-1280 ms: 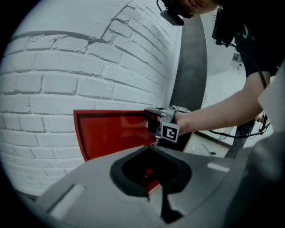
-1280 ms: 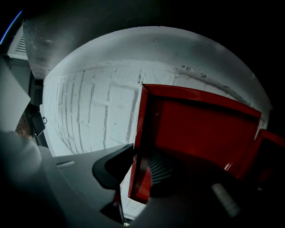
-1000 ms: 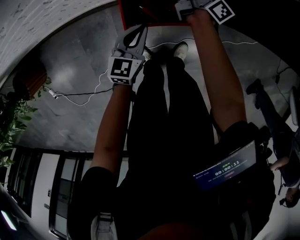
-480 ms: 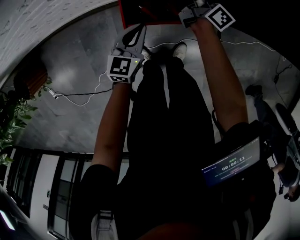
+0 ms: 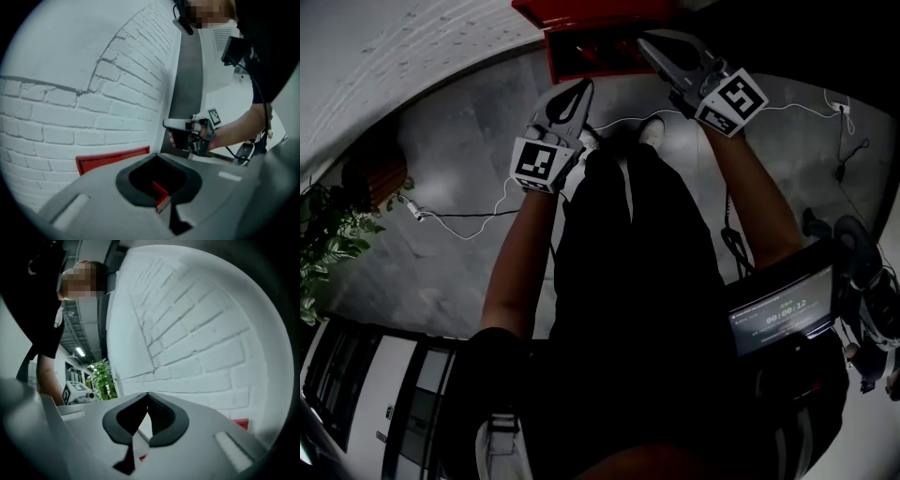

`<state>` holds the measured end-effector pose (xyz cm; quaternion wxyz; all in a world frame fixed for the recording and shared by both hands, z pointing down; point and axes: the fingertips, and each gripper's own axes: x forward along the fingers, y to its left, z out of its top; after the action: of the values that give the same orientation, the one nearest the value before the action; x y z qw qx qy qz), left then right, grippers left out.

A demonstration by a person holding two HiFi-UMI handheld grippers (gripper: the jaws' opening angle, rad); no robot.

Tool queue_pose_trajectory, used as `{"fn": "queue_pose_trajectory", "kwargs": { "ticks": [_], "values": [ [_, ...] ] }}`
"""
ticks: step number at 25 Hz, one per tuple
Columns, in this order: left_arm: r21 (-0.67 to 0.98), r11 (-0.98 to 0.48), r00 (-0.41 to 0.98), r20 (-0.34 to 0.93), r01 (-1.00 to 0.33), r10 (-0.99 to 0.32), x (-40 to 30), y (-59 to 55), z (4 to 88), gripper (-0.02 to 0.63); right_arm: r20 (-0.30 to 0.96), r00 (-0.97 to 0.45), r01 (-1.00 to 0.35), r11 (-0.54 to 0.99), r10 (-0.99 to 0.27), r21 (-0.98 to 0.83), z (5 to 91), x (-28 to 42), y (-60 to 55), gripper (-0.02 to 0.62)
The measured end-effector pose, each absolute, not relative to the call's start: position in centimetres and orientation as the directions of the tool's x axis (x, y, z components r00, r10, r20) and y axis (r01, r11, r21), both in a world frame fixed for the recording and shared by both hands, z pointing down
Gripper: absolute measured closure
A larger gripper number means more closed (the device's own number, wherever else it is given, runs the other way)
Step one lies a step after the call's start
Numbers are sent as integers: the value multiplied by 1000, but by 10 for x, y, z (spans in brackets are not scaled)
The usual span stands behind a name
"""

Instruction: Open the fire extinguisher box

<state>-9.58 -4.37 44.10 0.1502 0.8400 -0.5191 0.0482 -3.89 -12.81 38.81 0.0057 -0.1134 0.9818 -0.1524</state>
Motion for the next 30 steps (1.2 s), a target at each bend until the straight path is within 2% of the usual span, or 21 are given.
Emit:
{"fn": "queue_pose_trajectory", "kwargs": {
  "ticks": [6, 13, 30],
  "values": [
    [186, -450, 478, 153, -874, -865, -91, -21, 345, 601, 63, -992, -117, 972, -106, -205, 312, -37, -49, 586],
    [132, -526, 540, 107, -840, -835, -70, -2, 258, 601, 71, -991, -128, 974, -117, -185, 248, -27, -6, 586],
    [118, -592, 598, 26, -797, -801, -49, 21, 185, 601, 24, -992, -129, 986, -127, -103, 170, -31, 15, 586]
  ]
}}
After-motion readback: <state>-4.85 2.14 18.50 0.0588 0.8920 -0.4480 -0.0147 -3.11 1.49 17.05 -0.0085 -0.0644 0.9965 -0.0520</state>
